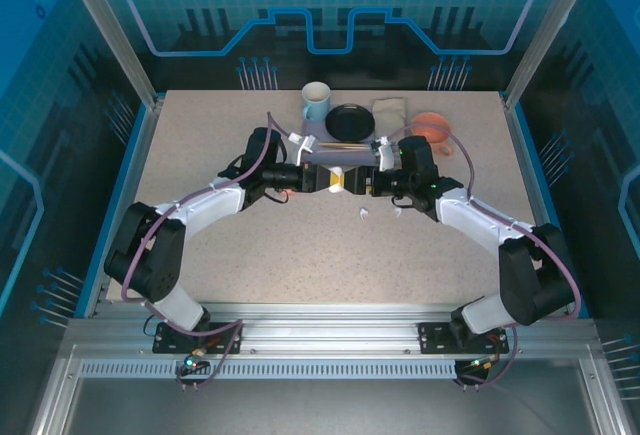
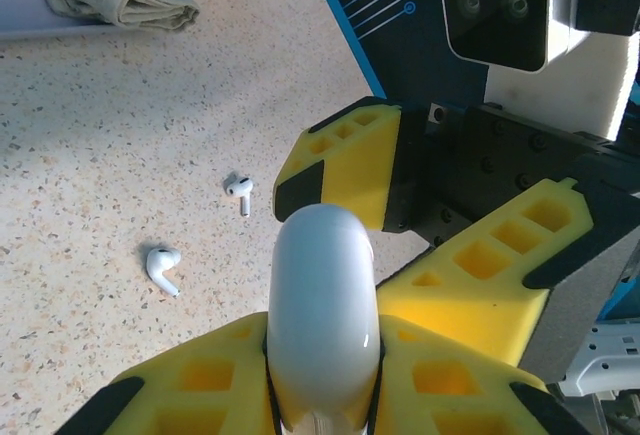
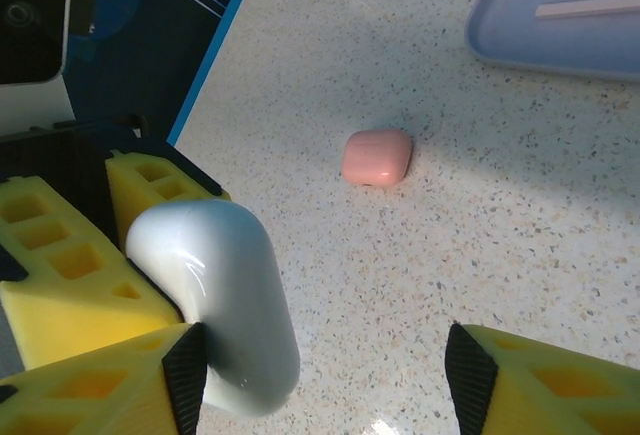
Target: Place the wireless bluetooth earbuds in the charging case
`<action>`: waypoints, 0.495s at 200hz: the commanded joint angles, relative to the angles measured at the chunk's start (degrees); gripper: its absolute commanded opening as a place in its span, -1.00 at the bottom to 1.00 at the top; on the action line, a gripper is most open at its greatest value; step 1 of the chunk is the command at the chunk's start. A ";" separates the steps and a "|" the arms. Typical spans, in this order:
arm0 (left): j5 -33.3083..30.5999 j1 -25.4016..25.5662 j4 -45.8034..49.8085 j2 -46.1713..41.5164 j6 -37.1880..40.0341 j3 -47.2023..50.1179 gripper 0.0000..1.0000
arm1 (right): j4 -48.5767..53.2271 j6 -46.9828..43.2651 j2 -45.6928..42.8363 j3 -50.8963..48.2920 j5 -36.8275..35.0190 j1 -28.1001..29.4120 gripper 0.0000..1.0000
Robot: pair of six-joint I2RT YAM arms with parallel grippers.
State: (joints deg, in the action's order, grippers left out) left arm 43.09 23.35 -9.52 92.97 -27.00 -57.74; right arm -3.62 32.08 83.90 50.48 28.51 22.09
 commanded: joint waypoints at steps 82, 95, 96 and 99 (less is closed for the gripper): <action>2.26 -0.04 -1.86 -1.39 0.46 -1.77 -1.00 | 2.83 2.37 -2.84 -3.52 -2.85 -6.04 0.28; 2.28 -0.03 -2.15 -1.22 0.33 -1.71 -1.00 | 3.59 2.47 -4.39 -3.49 -2.88 -6.12 0.28; 2.32 0.00 -2.20 -1.21 0.31 -1.70 -1.00 | 3.65 2.47 -4.51 -3.48 -2.91 -6.15 0.28; 2.39 0.02 -2.37 -1.21 0.29 -1.75 -1.00 | 3.70 2.51 -4.80 -3.60 -2.93 -6.10 0.28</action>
State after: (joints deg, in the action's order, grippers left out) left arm 43.42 23.42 -10.39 92.95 -27.00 -57.82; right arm -1.26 33.91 82.89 47.29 25.06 16.71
